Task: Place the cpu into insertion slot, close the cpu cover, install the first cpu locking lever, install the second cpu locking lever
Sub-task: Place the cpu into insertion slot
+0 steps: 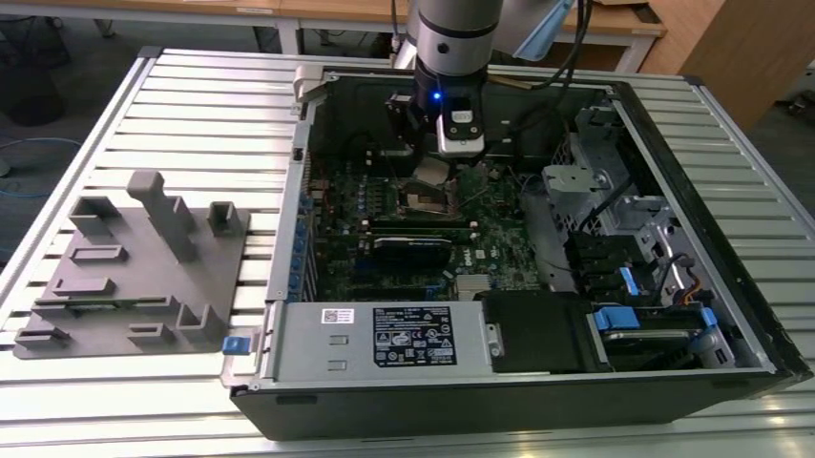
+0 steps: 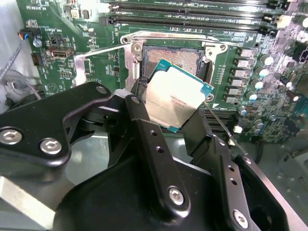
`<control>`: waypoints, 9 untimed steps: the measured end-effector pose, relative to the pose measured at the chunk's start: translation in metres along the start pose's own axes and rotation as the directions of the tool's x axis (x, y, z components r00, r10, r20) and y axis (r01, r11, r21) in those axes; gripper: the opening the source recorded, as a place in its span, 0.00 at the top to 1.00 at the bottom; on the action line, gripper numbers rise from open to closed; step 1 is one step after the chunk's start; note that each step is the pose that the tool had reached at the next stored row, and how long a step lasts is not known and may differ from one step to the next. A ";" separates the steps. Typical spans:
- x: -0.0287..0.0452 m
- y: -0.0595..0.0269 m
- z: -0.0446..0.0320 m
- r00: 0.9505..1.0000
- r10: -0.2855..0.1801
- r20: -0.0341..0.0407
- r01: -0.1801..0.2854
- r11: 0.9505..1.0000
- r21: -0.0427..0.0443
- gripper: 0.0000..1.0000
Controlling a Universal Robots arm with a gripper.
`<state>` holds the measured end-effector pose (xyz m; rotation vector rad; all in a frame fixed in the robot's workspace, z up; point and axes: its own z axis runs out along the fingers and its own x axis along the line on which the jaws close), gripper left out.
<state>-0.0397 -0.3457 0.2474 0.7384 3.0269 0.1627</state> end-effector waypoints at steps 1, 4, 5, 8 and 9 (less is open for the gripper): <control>0.0000 0.0000 0.0003 1.000 0.017 0.002 -0.017 1.000 0.000 0.46; 0.0000 -0.0001 0.0008 0.998 0.070 0.007 -0.070 0.998 0.000 0.46; 0.0000 -0.0001 0.0011 0.996 0.088 0.009 -0.088 0.996 -0.001 0.46; 0.0000 -0.0002 0.0017 0.990 0.142 0.015 -0.142 0.990 -0.002 0.46; 0.0000 -0.0002 0.0017 0.987 0.158 0.017 -0.158 0.987 -0.002 0.46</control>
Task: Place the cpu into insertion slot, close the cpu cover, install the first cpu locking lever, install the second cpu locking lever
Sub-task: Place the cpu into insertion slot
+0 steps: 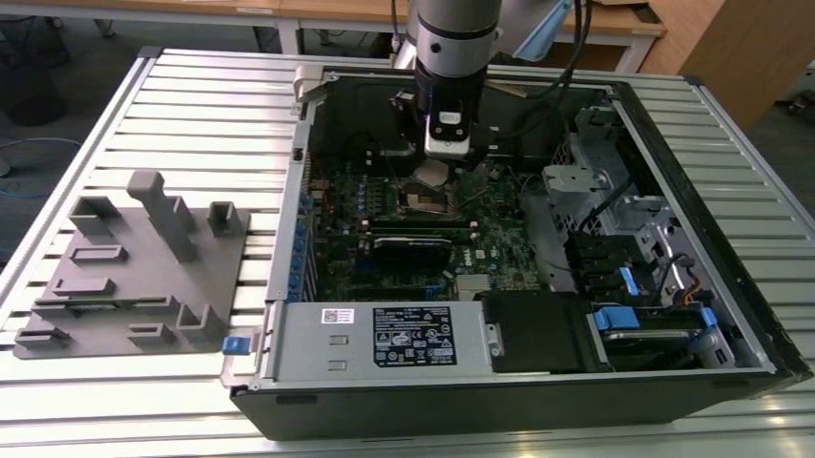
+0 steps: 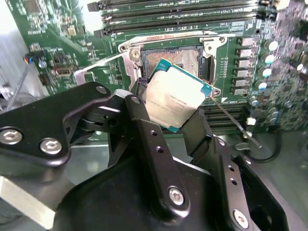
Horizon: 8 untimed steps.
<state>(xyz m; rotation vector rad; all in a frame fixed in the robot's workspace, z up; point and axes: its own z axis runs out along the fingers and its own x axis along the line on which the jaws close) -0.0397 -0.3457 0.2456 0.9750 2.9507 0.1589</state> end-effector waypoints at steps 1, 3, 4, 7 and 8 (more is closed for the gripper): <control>0.0000 0.0000 0.0000 1.000 0.005 0.000 -0.005 1.000 0.000 0.46; 0.0000 0.0000 0.0000 1.000 0.005 0.001 -0.005 1.000 0.000 0.46; 0.0000 0.0000 0.0001 1.000 0.006 0.001 -0.006 1.000 0.000 0.46; 0.0000 0.0000 0.0001 1.000 0.014 0.002 -0.014 1.000 0.000 0.46; 0.0000 0.0000 0.0003 1.000 0.027 0.003 -0.027 1.000 0.000 0.46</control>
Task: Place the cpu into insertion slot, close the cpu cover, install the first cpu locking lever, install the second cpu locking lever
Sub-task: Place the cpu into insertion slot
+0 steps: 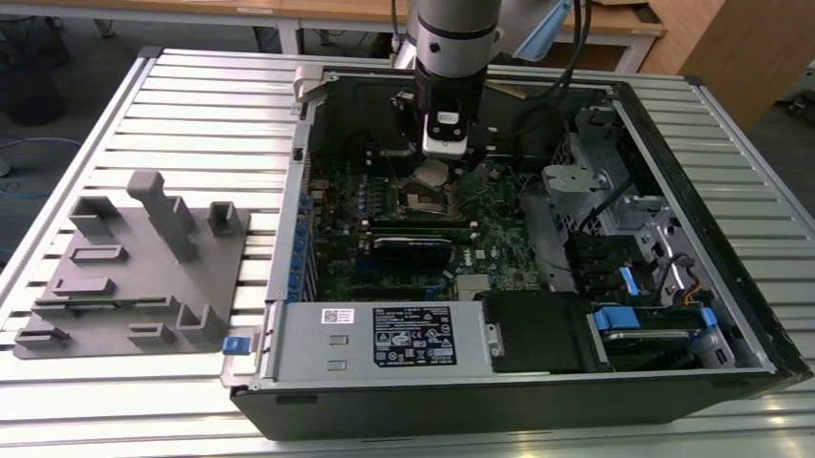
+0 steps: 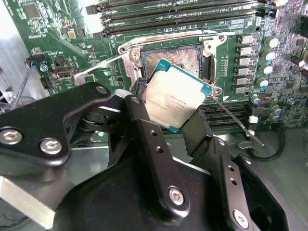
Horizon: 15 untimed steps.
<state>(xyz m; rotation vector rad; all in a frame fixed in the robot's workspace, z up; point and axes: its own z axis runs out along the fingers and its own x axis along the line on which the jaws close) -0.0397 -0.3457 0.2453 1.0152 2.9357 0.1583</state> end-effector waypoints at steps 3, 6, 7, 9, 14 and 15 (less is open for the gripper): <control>0.0000 -0.0001 0.0004 0.999 0.053 0.006 -0.053 0.999 0.000 0.46; -0.0001 -0.0001 0.0006 0.996 0.091 0.010 -0.091 0.996 -0.001 0.46; -0.0001 -0.0001 0.0006 0.995 0.096 0.010 -0.096 0.995 -0.001 0.46; 0.0000 -0.0001 0.0006 0.995 0.100 0.011 -0.100 0.995 -0.001 0.46; -0.0001 -0.0001 0.0006 0.995 0.102 0.011 -0.102 0.995 -0.001 0.46; 0.0000 -0.0001 0.0006 0.995 0.102 0.011 -0.102 0.995 -0.001 0.46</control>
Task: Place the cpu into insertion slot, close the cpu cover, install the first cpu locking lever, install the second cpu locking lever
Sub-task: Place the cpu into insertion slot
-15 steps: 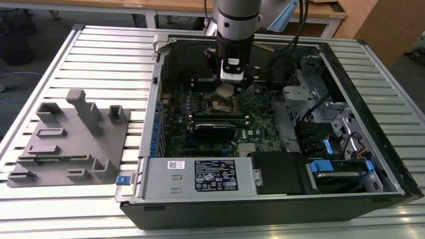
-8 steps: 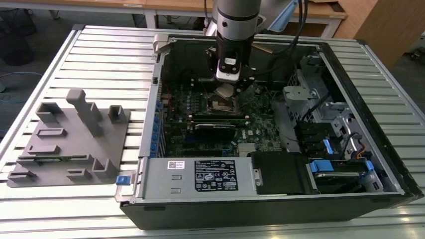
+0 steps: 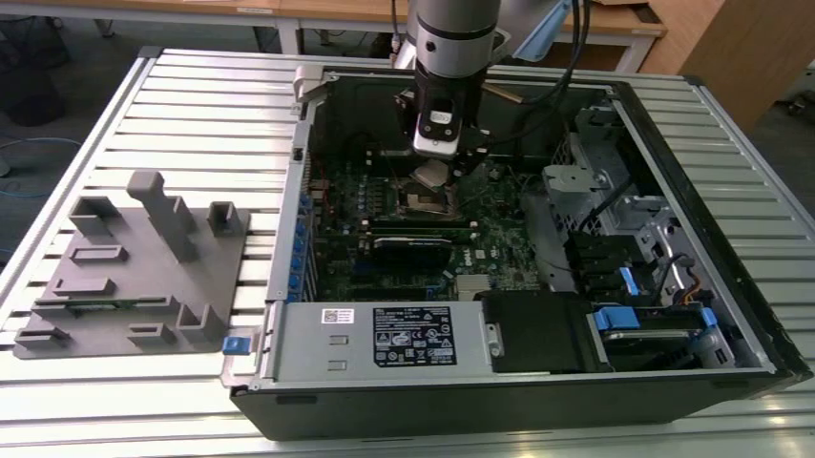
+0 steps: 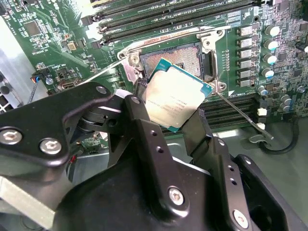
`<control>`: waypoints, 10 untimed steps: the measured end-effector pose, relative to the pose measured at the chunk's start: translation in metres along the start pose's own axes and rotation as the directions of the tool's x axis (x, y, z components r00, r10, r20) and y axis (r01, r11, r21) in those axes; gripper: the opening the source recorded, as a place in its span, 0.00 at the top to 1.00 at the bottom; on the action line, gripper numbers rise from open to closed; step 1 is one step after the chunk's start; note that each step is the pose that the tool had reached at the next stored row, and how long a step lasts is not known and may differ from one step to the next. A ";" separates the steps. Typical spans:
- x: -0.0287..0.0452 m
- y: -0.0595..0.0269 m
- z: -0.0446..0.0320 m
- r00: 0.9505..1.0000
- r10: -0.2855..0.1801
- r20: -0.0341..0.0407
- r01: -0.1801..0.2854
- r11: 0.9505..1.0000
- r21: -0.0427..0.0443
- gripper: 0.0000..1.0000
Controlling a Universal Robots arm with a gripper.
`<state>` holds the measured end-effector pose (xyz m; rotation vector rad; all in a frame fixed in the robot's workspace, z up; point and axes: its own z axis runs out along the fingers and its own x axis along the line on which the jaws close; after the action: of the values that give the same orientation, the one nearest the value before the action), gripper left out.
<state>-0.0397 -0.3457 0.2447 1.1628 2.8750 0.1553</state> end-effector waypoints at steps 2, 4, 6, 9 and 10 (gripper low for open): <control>0.0000 0.0000 0.0000 1.000 0.000 0.000 0.000 1.000 0.000 0.46; 0.0000 0.0000 0.0000 1.000 0.000 0.000 0.000 1.000 0.000 0.46; 0.0000 0.0000 0.0000 1.000 0.000 0.000 0.000 1.000 0.000 0.46; 0.0000 0.0000 0.0000 1.000 0.001 0.000 -0.001 1.000 0.000 0.46; 0.0000 0.0000 0.0000 1.000 0.005 0.000 -0.005 1.000 0.000 0.46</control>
<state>-0.0396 -0.3457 0.2447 1.1692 2.8721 0.1553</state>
